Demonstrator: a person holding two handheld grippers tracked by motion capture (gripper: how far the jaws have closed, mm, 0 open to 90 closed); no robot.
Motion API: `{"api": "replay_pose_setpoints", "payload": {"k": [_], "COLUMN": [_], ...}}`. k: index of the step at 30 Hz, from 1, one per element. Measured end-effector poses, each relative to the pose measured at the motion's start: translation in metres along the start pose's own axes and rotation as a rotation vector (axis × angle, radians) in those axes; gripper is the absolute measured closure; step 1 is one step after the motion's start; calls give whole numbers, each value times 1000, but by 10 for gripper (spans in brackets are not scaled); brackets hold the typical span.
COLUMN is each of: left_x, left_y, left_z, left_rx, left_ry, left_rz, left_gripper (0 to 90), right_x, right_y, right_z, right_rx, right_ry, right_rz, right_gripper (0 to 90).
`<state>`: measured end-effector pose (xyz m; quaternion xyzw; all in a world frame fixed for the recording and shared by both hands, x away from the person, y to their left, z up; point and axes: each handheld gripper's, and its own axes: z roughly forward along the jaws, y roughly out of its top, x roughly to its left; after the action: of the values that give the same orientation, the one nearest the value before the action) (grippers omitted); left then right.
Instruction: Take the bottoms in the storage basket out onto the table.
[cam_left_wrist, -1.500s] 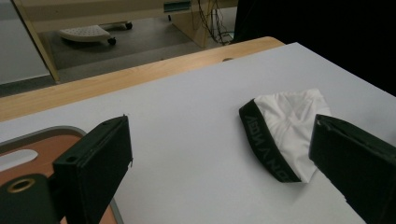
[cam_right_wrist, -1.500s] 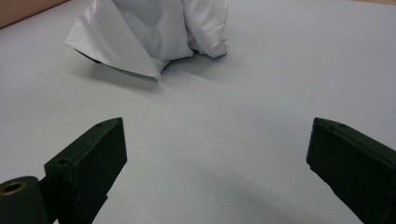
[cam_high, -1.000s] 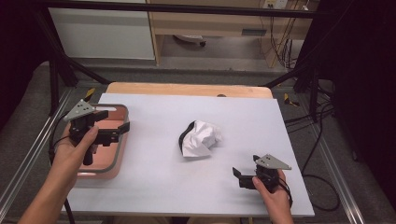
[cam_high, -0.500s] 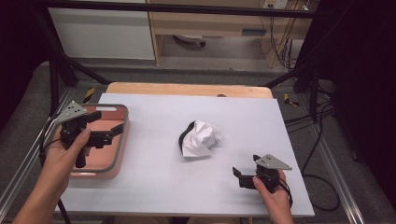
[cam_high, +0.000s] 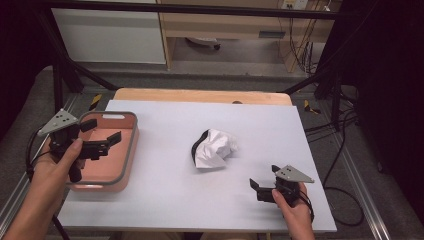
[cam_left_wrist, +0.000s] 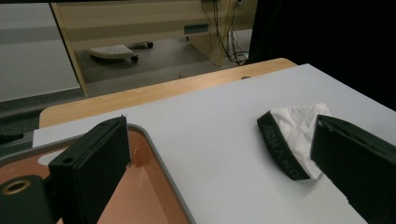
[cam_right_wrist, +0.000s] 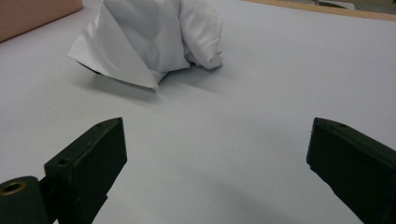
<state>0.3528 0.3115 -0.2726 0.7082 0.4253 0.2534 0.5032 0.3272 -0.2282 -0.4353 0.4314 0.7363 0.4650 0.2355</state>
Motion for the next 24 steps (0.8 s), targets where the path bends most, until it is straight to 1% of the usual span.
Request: {"api": "replay_pose_setpoints", "payload": {"k": [2,8,11,14,17,24], "left_x": [2,6,9,12,14,13], "left_y": [0,-3,-7,-11,-15,-24], "left_z": [-6,-16,-22,-25,-28,-33], "left_rx": [-8,-10,-17,-14,-10,-2], "left_ry": [6,18,48,45,44,39], "left_rz": [-1,0,-2,-11,-10,-2], "left_gripper": [47,46,49,48,48,46], "right_x": [0,0,0,0,-1,-1], "right_y": [0,0,0,-1,-1,-1], "right_z": [0,-1,-1,-1,-1,-1], "right_rx": [1,2,1,1,1,2], "right_ry": [2,2,4,4,4,4], "right_rz": [-2,1,8,6,6,5], "right_gripper": [53,53,54,54,54,55]}}
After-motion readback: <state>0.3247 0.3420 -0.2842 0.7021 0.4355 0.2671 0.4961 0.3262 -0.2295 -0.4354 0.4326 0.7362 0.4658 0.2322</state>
